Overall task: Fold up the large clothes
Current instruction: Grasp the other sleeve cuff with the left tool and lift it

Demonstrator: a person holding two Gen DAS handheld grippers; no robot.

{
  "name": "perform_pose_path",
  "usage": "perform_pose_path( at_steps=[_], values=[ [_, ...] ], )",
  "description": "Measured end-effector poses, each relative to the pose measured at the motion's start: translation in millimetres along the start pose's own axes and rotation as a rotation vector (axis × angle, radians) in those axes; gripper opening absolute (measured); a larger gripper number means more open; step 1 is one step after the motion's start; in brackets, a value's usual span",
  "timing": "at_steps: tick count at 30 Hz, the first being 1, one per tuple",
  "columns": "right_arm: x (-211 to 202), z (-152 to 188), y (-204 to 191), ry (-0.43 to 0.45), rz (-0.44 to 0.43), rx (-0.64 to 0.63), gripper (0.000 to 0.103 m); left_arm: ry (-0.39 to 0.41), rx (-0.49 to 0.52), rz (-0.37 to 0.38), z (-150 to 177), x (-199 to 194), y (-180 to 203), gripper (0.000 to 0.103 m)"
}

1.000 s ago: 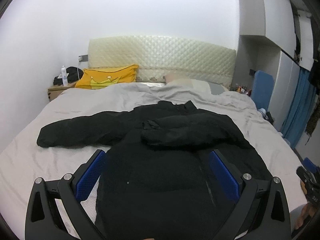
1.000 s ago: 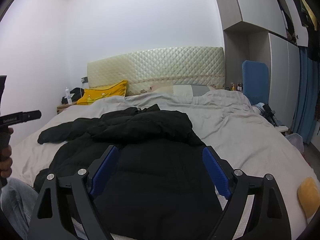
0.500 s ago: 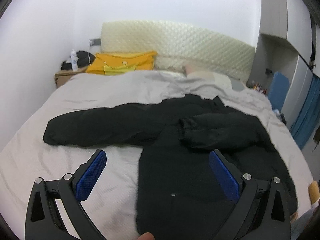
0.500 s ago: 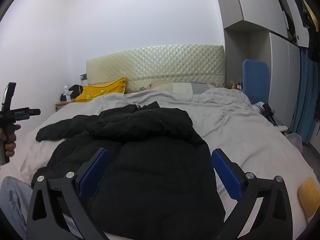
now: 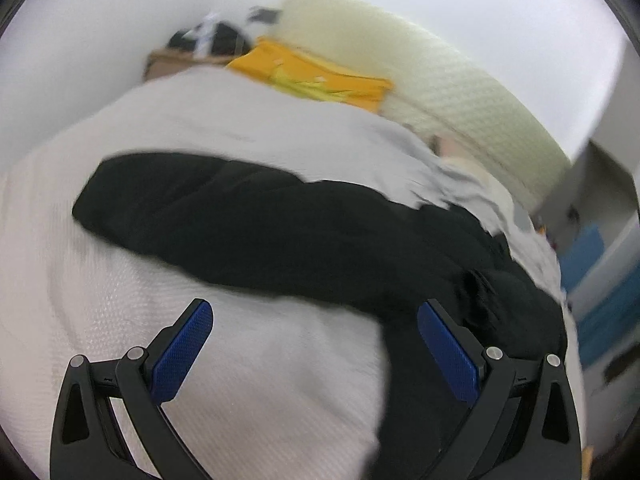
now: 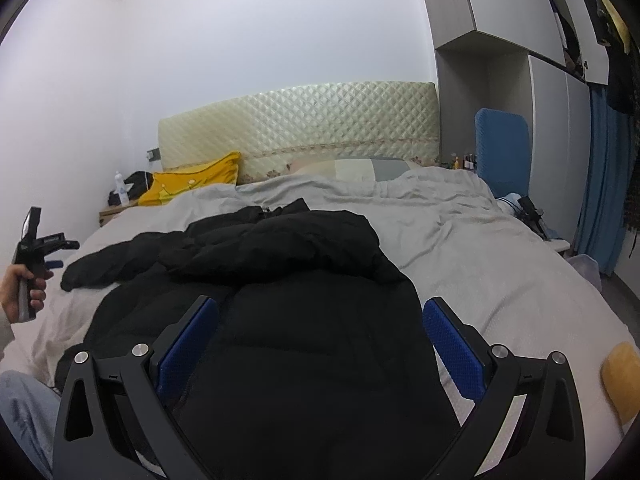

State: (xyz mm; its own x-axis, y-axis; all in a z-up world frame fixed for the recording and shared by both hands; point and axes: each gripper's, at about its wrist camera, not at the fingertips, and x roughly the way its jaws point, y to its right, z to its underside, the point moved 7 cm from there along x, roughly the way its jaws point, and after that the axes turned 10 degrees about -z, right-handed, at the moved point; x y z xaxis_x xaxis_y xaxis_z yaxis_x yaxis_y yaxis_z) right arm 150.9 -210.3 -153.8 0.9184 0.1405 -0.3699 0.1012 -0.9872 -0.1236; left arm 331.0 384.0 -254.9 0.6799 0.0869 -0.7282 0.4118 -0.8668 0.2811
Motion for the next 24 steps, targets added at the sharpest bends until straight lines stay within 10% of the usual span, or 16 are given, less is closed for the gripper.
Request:
perform_pose_path(
  at_steps=[8,24],
  values=[
    [18,-1,-4,-0.026,0.034,0.018,0.103,-0.135,-0.403,0.167,-11,80,-101,0.101],
    [77,5,-21,-0.13,0.059,0.078,0.103,0.05,-0.682,0.307,-75,158,-193,0.101]
  ],
)
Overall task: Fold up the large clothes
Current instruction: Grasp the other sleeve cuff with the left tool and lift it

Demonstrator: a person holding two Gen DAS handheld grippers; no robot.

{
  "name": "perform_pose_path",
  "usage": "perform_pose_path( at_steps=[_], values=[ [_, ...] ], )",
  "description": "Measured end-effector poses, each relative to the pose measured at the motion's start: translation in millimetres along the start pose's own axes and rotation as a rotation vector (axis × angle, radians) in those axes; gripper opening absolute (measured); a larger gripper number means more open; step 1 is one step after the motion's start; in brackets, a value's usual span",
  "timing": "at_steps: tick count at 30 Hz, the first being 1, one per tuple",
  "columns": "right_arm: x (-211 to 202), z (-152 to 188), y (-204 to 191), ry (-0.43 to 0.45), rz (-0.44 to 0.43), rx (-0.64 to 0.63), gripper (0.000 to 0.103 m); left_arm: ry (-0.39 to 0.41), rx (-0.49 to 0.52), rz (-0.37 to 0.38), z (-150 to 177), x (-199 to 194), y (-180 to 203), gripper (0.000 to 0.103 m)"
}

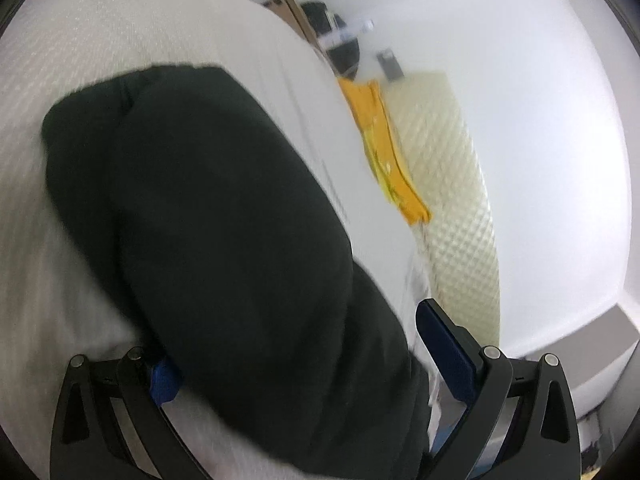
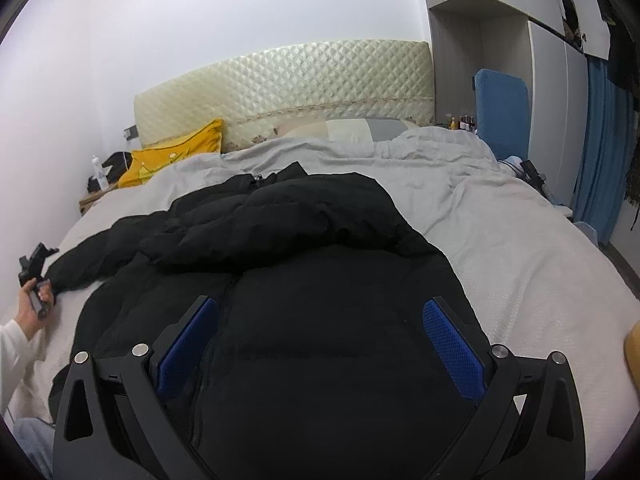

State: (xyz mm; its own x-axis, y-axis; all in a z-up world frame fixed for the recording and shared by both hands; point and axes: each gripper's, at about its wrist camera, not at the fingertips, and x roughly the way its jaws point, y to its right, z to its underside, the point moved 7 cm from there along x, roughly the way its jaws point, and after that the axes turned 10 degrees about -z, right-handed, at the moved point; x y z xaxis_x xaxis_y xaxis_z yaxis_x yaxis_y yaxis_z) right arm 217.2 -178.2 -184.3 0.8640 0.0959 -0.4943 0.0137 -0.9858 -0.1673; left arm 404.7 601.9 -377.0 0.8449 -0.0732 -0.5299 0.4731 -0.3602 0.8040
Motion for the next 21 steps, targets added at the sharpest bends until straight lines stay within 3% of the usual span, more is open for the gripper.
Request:
perform_pose_path(
  at_steps=[5,7,9,13,16,21],
  values=[
    [8,-2,-6,-0.011,0.007,0.006,0.103,0.021,0.028,-0.062,-21,17,-6,0.083],
    [9,-3,-7,-0.013,0.008,0.009,0.103,0.012,0.09,-0.159,-26,27,-10,0.064],
    [11,-4,-9,-0.009,0.007,0.008,0.103,0.036,0.114,-0.184,-32,30,-9,0.06],
    [10,-3,-11,-0.022,-0.006,-0.002,0.103,0.073,0.142,-0.222,-37,34,8,0.036],
    [11,-3,-9,-0.027,-0.008,0.0,0.103,0.11,0.185,-0.27,-39,20,21,0.021],
    [6,-2,-8,-0.027,-0.015,-0.005,0.103,0.184,0.198,-0.347,-29,-29,44,0.013]
  ],
)
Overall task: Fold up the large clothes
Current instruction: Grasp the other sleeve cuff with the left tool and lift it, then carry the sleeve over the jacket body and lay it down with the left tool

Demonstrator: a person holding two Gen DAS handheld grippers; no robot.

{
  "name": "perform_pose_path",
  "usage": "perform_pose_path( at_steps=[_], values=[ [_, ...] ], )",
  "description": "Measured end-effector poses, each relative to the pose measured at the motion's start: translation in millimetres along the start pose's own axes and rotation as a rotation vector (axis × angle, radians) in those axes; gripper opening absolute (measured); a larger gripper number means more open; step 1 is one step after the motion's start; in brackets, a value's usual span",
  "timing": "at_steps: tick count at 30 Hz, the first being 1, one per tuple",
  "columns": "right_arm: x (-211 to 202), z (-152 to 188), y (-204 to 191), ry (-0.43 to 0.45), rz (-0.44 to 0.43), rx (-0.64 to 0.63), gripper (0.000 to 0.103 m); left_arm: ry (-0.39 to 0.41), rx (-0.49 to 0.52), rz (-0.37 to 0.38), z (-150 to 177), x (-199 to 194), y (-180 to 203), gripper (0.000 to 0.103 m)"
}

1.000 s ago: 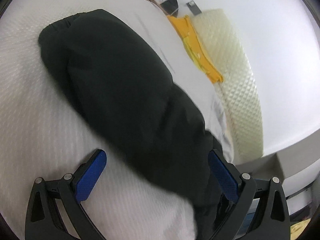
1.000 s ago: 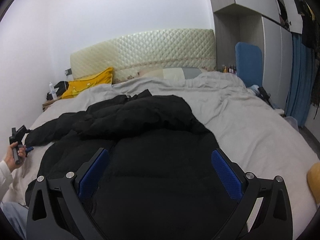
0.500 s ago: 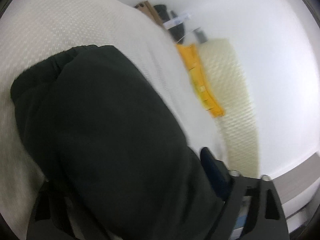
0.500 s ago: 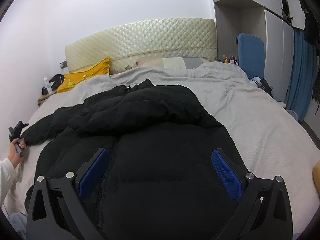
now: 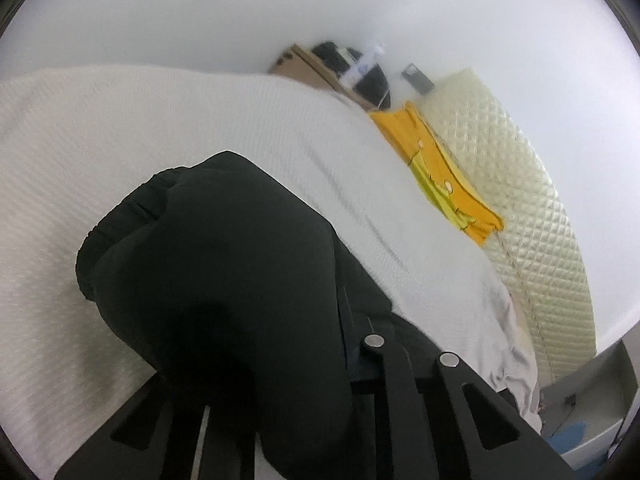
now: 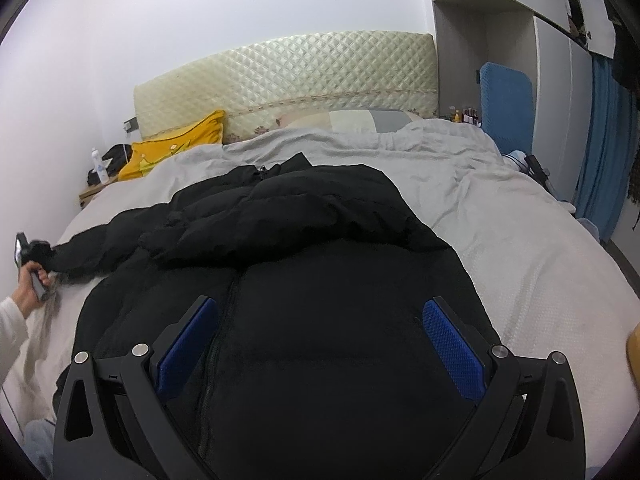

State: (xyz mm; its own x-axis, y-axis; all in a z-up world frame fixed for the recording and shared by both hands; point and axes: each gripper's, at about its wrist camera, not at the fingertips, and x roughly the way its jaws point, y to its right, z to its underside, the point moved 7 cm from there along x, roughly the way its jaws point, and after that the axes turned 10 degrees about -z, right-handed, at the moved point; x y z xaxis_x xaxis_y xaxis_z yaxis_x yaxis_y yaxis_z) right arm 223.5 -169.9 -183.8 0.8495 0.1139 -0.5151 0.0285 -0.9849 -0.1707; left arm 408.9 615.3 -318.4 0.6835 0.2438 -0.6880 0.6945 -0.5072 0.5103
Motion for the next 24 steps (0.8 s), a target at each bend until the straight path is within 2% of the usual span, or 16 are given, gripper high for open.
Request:
perform_pose_path(
  at_steps=[8,13,15,24],
  values=[
    [-14,-1,-5,0.023,-0.042,-0.047,0.103,0.083,0.062,0.005,-22,-86,58,0.008],
    [-24,-1,-1,0.04,-0.054,-0.059,0.103,0.123,0.158,0.005,-29,-139,111,0.008],
    [-28,-1,0,0.042,-0.071,-0.058,0.103,0.147,0.212,0.011,-26,-164,138,0.008],
    [-47,-4,15,0.069,-0.114,-0.044,0.103,0.185,0.312,0.086,3,-255,237,0.007]
  ],
)
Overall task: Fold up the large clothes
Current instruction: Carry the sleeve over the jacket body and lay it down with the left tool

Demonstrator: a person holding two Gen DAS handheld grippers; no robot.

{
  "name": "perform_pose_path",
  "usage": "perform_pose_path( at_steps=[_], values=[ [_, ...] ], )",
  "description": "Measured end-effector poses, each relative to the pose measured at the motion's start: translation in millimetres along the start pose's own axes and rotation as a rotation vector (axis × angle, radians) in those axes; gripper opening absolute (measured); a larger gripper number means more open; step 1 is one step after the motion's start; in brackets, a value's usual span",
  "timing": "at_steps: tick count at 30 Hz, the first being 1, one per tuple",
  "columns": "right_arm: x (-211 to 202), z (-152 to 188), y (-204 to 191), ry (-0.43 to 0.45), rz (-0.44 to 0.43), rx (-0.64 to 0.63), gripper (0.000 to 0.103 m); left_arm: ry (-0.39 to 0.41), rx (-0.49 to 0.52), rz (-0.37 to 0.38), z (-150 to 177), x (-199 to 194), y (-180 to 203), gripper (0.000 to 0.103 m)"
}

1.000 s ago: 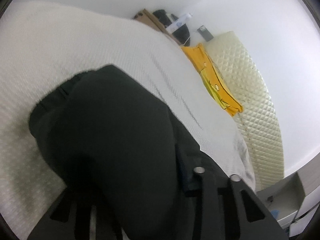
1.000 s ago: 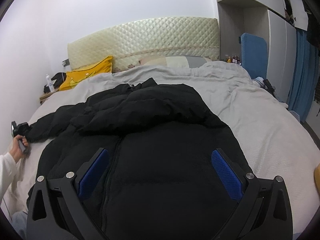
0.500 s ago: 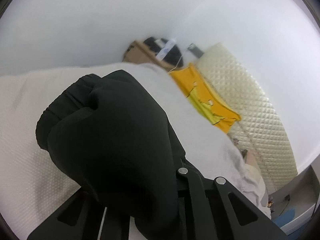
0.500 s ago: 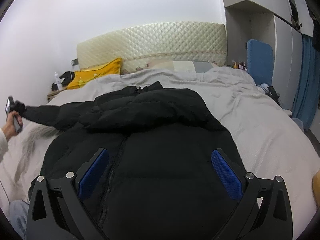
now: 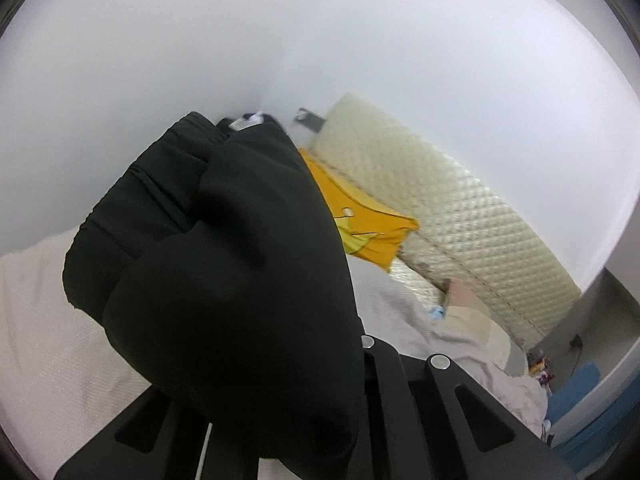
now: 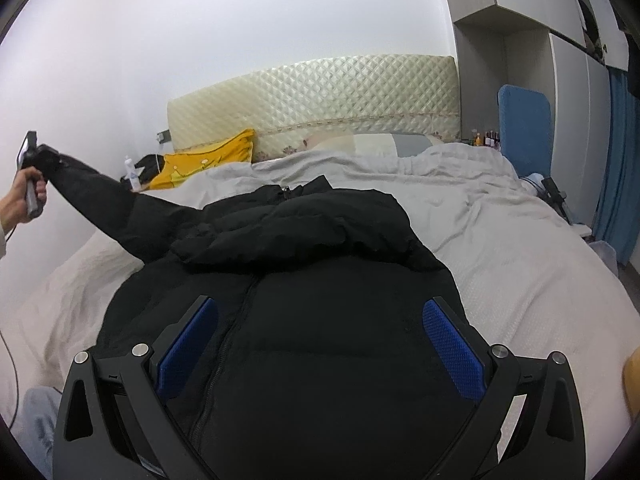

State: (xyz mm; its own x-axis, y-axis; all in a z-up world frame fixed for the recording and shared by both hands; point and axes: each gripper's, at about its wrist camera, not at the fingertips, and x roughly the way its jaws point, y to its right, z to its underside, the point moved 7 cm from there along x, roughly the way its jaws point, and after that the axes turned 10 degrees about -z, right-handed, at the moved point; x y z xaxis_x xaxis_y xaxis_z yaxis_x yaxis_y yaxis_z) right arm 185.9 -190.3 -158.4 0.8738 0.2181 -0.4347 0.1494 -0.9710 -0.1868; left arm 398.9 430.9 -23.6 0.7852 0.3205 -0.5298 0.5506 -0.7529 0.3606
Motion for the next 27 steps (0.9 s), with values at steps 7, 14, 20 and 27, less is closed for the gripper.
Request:
perform_pose_path(
  at_steps=[7,14,20,27],
  values=[
    [-18,-3,11,0.034,-0.007,-0.02,0.103,0.032,0.107,0.063,6,-62,95,0.007],
    [-31,-7,28,0.07,-0.011,-0.019,0.103,0.029,0.199,0.173,44,-113,202,0.007],
    [-38,-13,44,0.092,-0.007,-0.014,0.103,-0.001,0.287,0.281,100,-146,301,0.007],
    [-49,-28,71,0.13,0.058,-0.005,0.103,-0.064,0.399,0.348,178,-160,391,0.007]
  ],
)
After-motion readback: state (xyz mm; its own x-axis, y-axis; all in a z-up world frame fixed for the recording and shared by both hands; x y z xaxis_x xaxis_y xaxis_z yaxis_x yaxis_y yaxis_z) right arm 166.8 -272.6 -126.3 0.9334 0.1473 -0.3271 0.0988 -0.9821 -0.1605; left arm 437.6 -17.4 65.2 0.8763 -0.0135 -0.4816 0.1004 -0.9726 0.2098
